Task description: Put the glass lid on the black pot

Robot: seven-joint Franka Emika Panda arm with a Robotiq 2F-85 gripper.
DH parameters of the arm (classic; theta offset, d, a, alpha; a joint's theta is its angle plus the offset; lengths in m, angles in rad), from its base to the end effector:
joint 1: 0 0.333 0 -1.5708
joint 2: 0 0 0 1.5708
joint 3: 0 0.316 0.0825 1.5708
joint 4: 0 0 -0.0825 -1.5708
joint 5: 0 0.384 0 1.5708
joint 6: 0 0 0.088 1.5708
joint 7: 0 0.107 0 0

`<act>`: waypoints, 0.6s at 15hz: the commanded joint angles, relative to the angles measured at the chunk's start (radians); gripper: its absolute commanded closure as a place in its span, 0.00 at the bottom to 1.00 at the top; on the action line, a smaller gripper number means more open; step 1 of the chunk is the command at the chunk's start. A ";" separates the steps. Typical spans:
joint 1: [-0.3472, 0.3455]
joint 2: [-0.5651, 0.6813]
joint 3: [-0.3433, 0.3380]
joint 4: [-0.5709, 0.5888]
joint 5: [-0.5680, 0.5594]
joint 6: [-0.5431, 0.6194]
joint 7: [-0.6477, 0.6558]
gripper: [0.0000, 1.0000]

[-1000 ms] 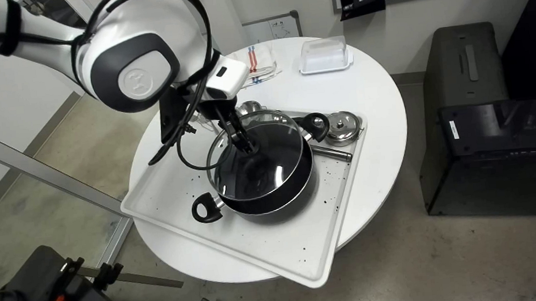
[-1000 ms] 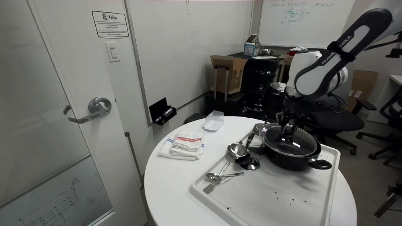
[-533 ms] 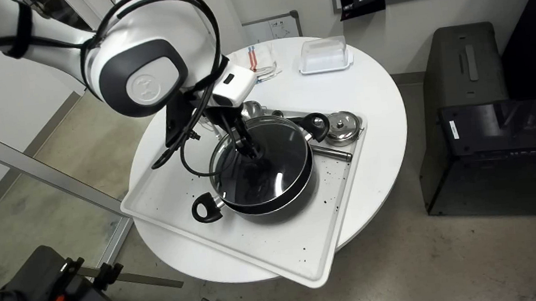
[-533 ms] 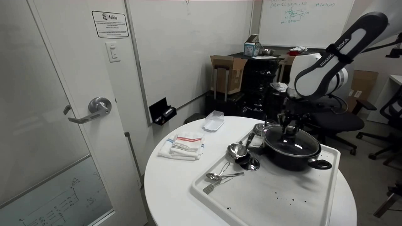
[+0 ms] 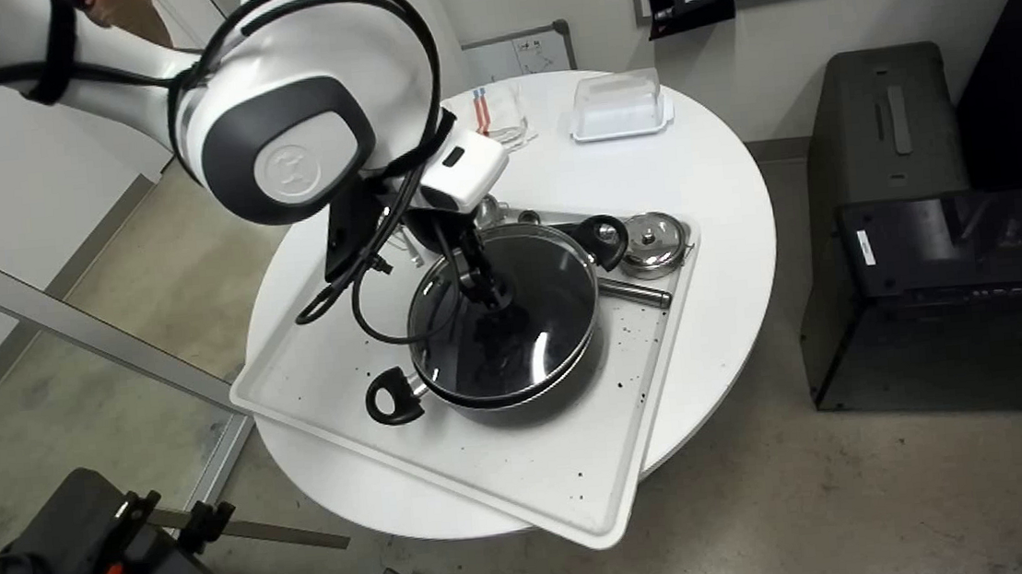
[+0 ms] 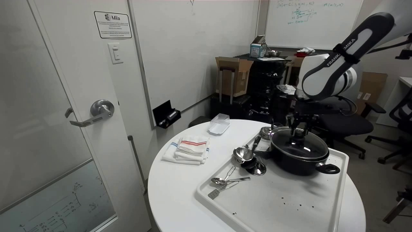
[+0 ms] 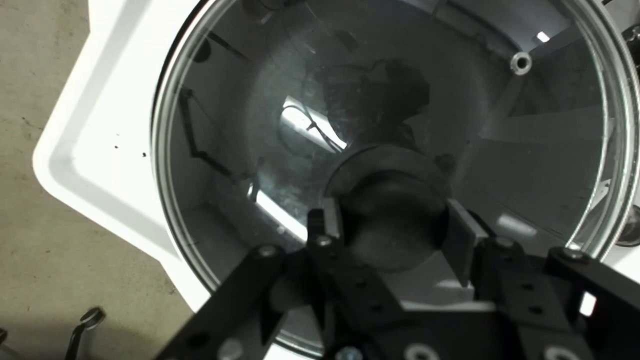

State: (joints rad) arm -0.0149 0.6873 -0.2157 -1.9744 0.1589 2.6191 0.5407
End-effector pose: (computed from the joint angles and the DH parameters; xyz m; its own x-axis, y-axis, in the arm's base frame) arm 0.5844 -0.1412 0.1209 0.6496 -0.7601 0.0161 -0.7595 -0.6478 0.0604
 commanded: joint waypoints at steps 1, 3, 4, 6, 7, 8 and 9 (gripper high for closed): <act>-0.001 -0.002 0.000 0.017 0.019 -0.037 0.012 0.75; 0.003 -0.002 0.001 0.014 0.017 -0.040 0.013 0.75; 0.004 -0.002 0.001 0.013 0.016 -0.040 0.012 0.75; 0.008 -0.005 0.002 0.009 0.015 -0.041 0.014 0.75; 0.010 -0.006 0.001 0.006 0.014 -0.041 0.015 0.75; 0.013 -0.007 0.001 0.004 0.012 -0.040 0.016 0.75; 0.014 -0.008 0.001 0.002 0.012 -0.041 0.016 0.75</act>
State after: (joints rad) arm -0.0137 0.6867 -0.2153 -1.9741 0.1610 2.6131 0.5415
